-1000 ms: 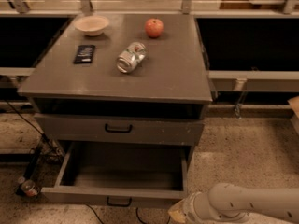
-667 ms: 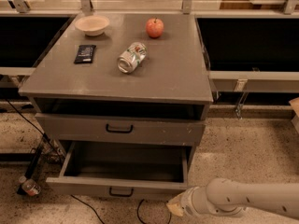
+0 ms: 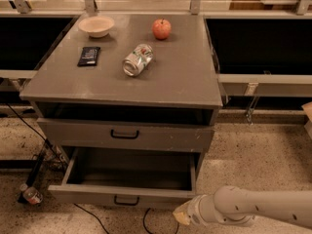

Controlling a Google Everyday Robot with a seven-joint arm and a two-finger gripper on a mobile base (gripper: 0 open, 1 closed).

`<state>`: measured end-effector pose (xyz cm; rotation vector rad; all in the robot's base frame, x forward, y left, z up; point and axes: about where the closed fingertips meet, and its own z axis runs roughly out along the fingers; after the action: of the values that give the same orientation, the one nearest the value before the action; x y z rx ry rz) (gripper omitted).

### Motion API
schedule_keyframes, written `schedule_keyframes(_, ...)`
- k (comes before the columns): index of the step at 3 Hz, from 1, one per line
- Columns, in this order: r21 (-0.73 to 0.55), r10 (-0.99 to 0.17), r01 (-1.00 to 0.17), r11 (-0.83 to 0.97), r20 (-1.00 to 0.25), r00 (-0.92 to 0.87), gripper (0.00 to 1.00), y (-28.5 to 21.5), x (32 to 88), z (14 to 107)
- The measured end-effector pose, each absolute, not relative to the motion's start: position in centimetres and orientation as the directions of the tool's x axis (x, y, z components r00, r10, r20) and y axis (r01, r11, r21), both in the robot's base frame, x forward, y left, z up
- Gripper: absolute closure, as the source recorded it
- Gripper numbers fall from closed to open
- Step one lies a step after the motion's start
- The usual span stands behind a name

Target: Close middle drawer

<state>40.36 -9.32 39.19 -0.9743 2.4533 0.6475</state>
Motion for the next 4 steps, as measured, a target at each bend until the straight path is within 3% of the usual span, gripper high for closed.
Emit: schedule_keyframes(4, 0.218, -0.497, -0.715, 0.665, -0.585, -0.641, 1.0, -8.4, 45.2, 41.3)
